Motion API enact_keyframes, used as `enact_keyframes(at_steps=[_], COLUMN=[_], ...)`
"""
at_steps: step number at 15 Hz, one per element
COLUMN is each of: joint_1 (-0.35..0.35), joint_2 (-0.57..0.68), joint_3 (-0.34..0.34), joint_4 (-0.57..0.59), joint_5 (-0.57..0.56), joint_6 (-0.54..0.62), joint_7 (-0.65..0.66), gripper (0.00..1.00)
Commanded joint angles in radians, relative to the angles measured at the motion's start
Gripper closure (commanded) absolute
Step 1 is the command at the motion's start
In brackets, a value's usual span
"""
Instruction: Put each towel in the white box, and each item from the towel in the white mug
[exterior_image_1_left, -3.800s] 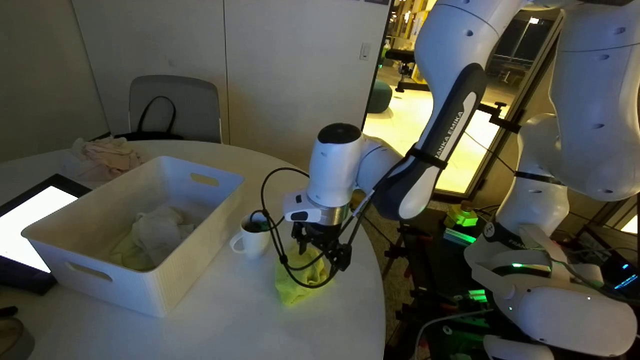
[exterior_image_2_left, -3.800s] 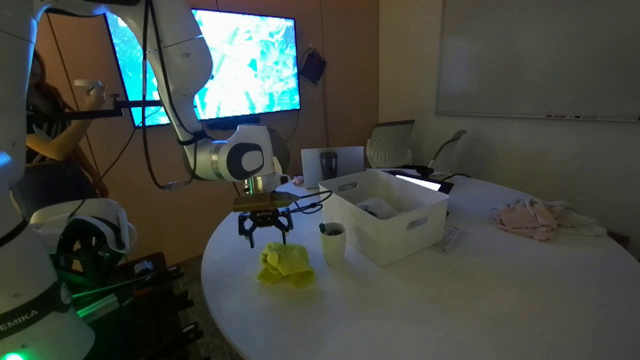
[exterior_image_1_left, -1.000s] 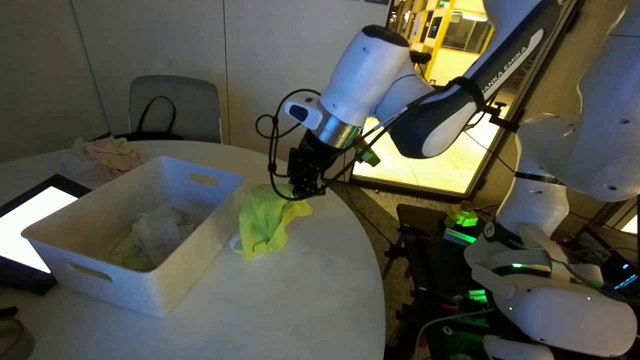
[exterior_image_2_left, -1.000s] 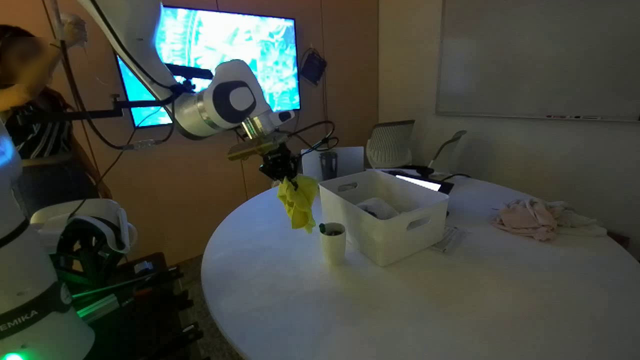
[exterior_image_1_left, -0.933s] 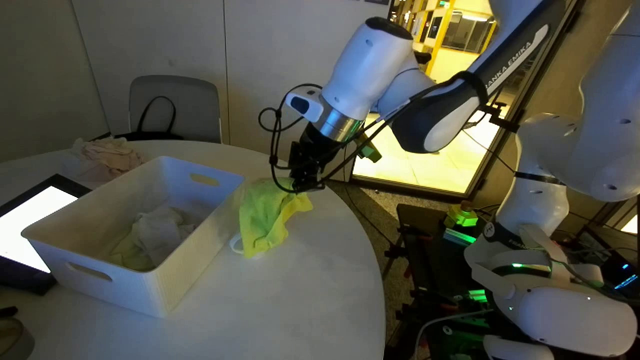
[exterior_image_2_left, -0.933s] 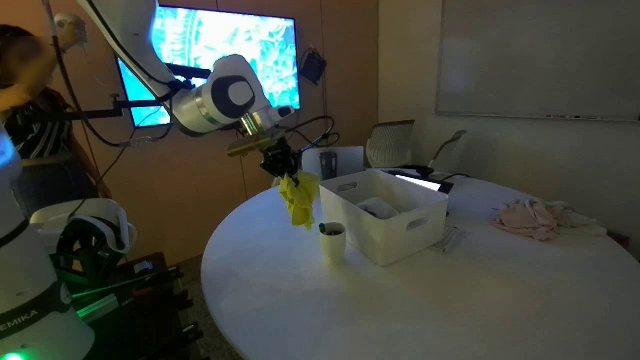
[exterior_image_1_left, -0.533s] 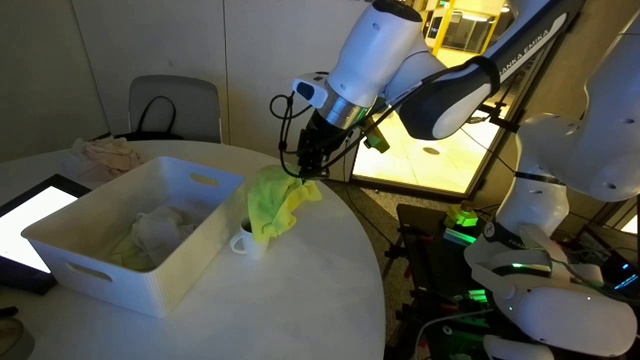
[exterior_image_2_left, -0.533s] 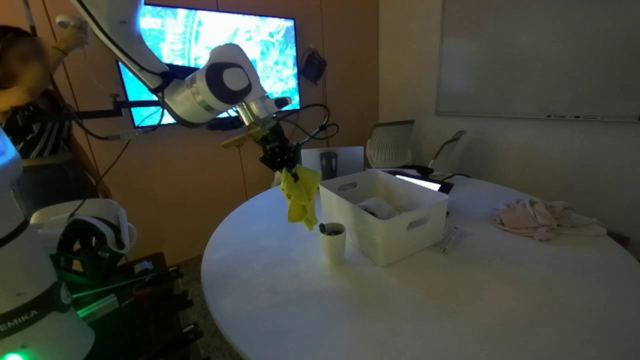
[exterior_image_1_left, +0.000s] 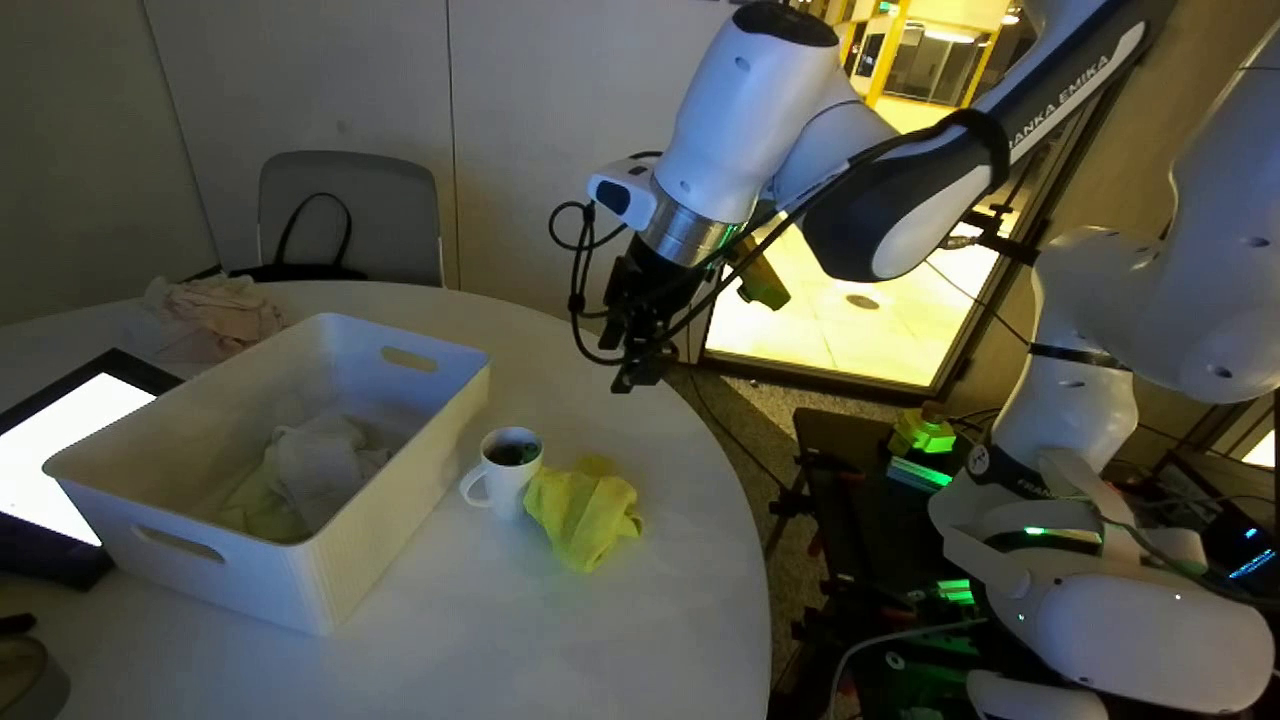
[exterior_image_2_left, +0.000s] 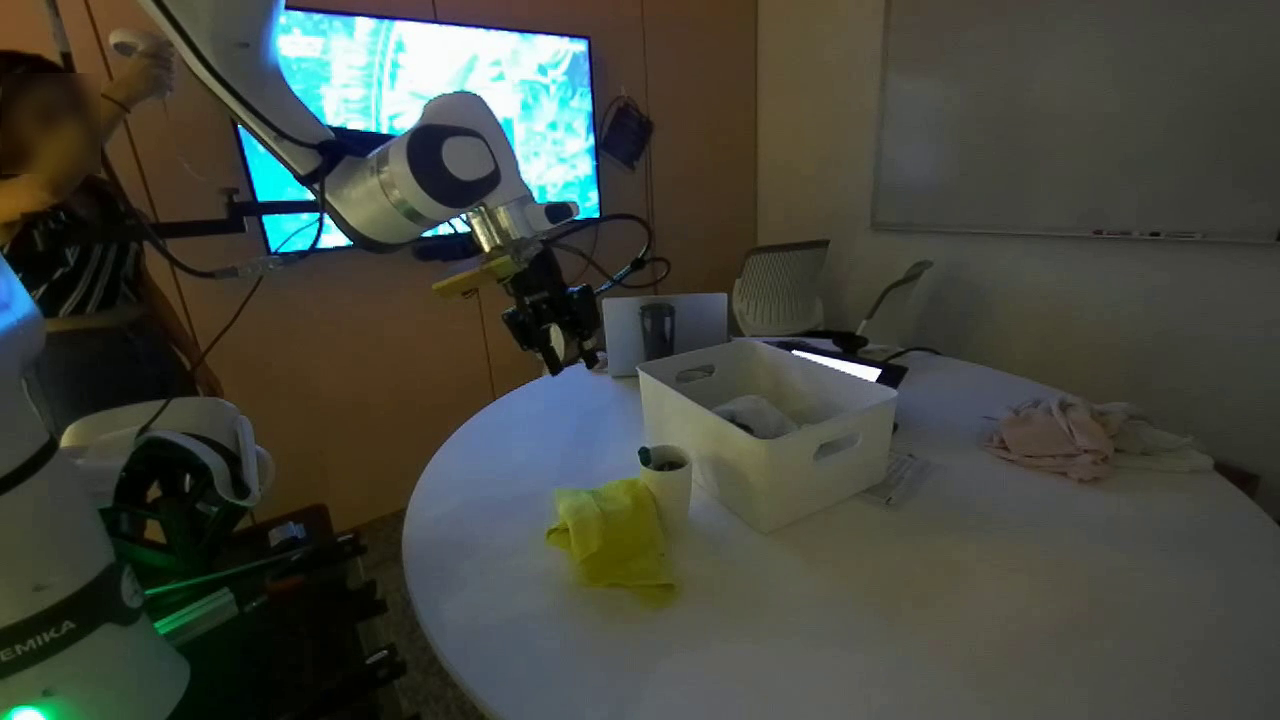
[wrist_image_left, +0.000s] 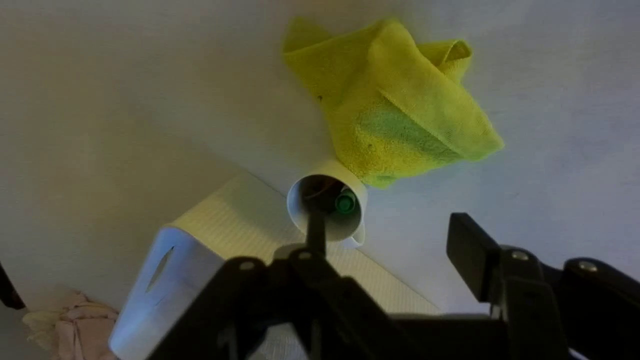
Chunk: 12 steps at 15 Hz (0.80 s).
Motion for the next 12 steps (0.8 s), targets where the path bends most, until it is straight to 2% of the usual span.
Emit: enact_keyframes(at_steps=[1, 2, 6, 12], joint_1=[-0.009, -0.012, -0.029, -0.023], joint_2=[-0.023, -0.013, 0.050, 0.270], joint_3=[0.008, 0.005, -0.013, -0.041], joint_4=[-0.002, 0.000, -0.011, 0.023], joint_5=[0.028, 0.030, 0.032, -0.074], joint_6=[-0.033, -0.033, 0.003, 0.071], joint_7=[-0.011, -0.013, -0.024, 0.048], gripper=[0.03, 0.00, 0.00, 0.00])
